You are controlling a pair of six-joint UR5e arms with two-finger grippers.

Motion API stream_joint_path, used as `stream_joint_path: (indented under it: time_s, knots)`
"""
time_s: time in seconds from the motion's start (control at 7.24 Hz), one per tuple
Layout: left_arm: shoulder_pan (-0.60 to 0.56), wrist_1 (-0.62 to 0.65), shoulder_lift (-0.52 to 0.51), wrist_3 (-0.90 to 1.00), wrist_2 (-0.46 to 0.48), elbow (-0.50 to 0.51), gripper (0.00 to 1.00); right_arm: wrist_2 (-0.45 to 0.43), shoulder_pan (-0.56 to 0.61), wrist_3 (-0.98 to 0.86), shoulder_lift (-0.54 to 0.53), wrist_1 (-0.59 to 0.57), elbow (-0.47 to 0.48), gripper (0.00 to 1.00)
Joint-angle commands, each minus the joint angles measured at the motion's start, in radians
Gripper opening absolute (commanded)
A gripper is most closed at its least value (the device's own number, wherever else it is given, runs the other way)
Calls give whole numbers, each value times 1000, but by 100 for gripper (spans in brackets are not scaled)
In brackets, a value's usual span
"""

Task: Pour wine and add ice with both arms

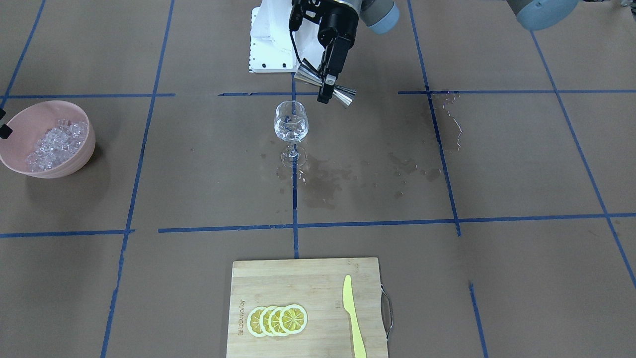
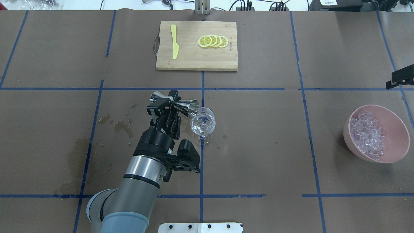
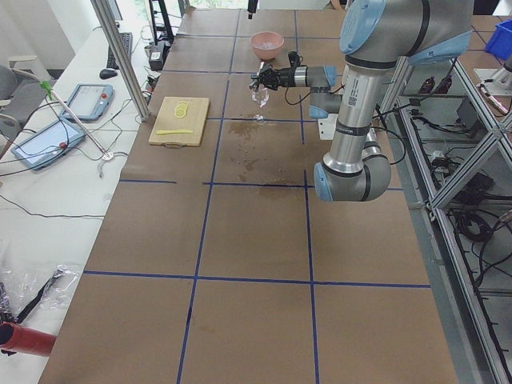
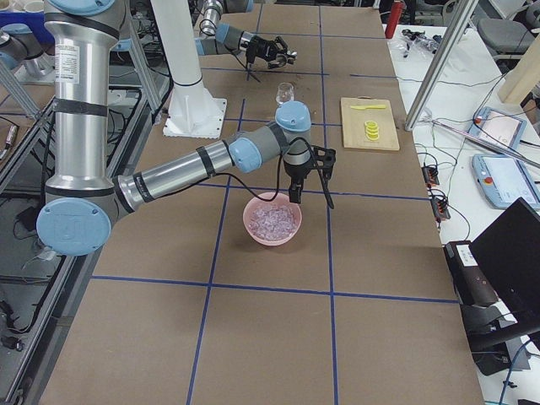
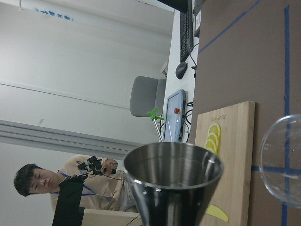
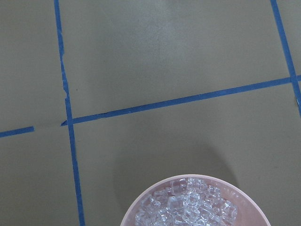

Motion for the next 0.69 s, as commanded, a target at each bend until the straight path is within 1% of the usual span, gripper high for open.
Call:
stream_joint_path:
  time_s: [0.0,0.14,0.41,0.55]
  knots:
    - [0,-169,72,-275,0,6,0,-21,-25,5,-12,31,7,100]
    - [0,-174,80,-358,0,5,0,-30,-36,7,-17,42,7,100]
    - [-3,-208,80,-496,0,-6,0,-88,-92,39,-32,51,19,100]
    - [-7,-235,83,-559,0,-7,0,-126,-137,75,-90,150,19,100]
